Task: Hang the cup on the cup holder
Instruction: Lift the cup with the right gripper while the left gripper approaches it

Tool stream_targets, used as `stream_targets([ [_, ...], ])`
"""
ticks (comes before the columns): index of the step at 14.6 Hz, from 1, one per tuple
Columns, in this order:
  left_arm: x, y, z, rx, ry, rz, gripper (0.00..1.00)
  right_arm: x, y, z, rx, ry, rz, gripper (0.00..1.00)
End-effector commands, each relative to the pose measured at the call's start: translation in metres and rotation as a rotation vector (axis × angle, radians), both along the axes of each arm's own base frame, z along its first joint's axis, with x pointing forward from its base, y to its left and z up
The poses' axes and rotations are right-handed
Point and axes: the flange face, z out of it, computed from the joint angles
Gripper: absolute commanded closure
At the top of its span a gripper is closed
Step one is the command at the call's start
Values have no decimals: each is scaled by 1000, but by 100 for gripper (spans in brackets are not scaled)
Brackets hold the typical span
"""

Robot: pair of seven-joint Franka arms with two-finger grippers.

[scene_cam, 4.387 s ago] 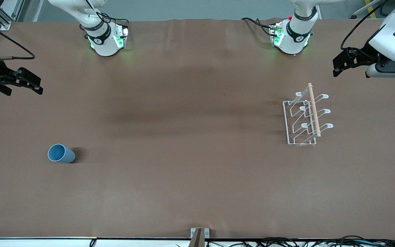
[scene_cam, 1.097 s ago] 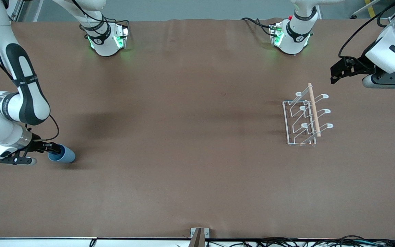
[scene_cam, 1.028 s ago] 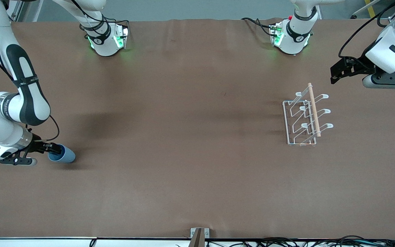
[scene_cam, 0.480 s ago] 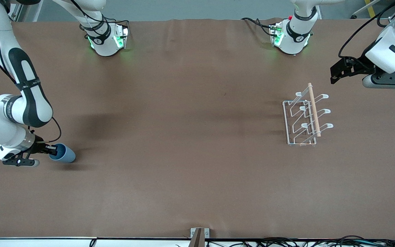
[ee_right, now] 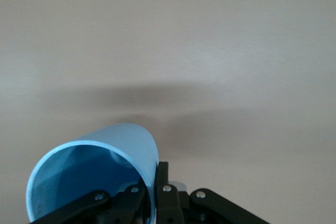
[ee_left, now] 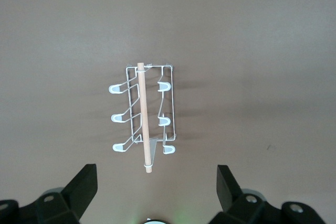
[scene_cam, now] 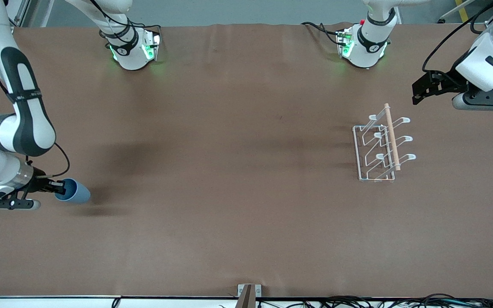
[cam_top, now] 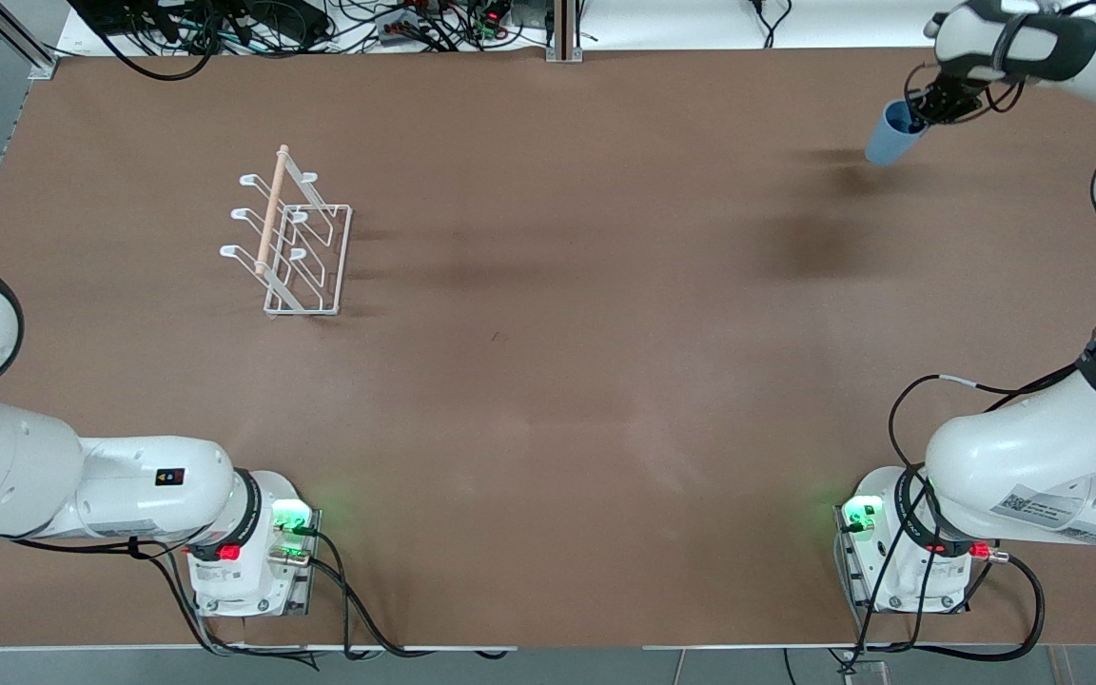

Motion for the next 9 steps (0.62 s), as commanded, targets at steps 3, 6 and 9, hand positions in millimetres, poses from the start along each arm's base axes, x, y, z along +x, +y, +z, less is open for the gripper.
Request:
stream_targets([
  [3, 1, -2, 5, 3, 1, -14, 0, -21, 91, 73, 295, 36, -20, 96],
  [6, 1, -2, 5, 3, 1, -13, 0, -32, 142, 104, 534, 82, -43, 96],
  [9, 1, -1, 5, 3, 1, -22, 0, -41, 167, 121, 773, 152, -74, 96],
])
